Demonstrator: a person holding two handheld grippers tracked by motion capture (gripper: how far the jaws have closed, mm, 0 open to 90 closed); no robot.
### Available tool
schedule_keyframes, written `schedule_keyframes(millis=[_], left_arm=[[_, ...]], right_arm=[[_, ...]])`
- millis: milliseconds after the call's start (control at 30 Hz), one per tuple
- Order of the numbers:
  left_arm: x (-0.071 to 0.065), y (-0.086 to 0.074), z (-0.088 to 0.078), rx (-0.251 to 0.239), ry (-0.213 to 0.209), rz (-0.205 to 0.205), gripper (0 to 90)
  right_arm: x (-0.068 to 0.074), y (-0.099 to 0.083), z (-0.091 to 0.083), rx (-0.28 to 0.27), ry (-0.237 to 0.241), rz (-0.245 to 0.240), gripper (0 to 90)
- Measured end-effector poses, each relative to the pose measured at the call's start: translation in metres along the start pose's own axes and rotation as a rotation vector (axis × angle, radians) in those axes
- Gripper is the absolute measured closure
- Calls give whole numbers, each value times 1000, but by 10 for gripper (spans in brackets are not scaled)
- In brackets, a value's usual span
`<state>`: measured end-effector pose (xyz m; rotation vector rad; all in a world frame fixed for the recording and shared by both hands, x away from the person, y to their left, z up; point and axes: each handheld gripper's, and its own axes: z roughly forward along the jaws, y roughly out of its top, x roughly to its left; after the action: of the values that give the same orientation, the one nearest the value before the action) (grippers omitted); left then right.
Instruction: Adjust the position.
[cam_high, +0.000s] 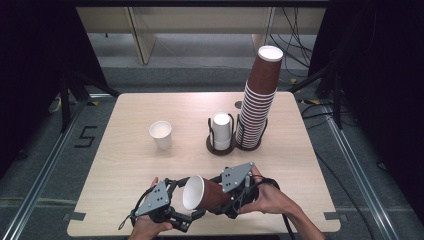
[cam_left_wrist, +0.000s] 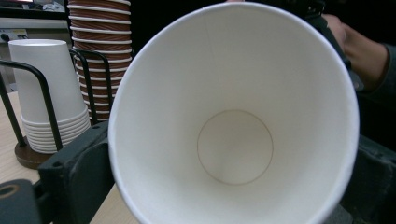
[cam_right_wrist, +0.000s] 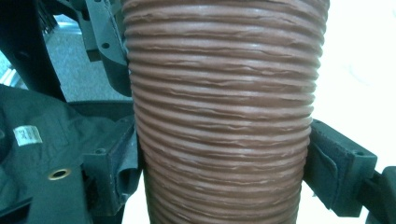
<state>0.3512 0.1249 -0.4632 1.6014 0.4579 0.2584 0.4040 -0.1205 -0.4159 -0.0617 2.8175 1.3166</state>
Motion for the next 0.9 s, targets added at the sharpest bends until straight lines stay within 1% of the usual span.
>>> schedule_keyframes(millis=[67,100,133,200,233,267,367,433,467,500,533,567,633,667,700,767,800,867,900], left_arm=[[0,0,0,0,0,-3,44],[1,0,0,4,-8,0,53],[1,0,0,7,-10,2,63],[2,1,-1,14,-10,-5,74],[2,1,-1,15,-9,2,82],[1,1,-1,18,-3,8,87],[2,3,-3,25,7,16,96],[2,3,-3,23,13,8,103],[2,4,-3,21,14,10,104],[2,4,-3,16,14,9,106],[2,4,-3,20,16,12,107],[1,5,-3,19,17,15,107],[1,5,-3,21,17,24,107],[0,5,-3,14,16,16,107],[-1,5,-3,13,17,15,107],[-1,5,-3,13,16,28,96],[-1,5,-2,12,13,25,88],[-1,3,-1,-1,16,-8,75],[-2,1,1,-12,15,-22,83]], right_arm=[[0,0,1,-8,0,10,204],[0,-1,2,-6,-1,7,203],[0,-1,3,3,3,14,202],[0,-3,4,2,4,28,199],[-1,-4,5,0,9,44,195],[-1,-5,5,4,8,46,190],[-1,-6,3,29,-17,47,166],[0,-7,2,47,-47,40,159],[1,-8,1,52,-49,36,162],[1,-9,2,57,-65,24,168],[0,-9,3,56,-66,15,175],[2,-9,5,55,-37,35,176],[3,-10,9,60,-31,37,185],[3,-10,11,64,-26,38,214],[3,-10,12,65,-32,30,229],[4,-10,14,60,-24,35,233],[4,-11,15,58,-22,34,233],[4,-11,15,47,-15,35,233],[4,-11,16,37,-20,36,233]])
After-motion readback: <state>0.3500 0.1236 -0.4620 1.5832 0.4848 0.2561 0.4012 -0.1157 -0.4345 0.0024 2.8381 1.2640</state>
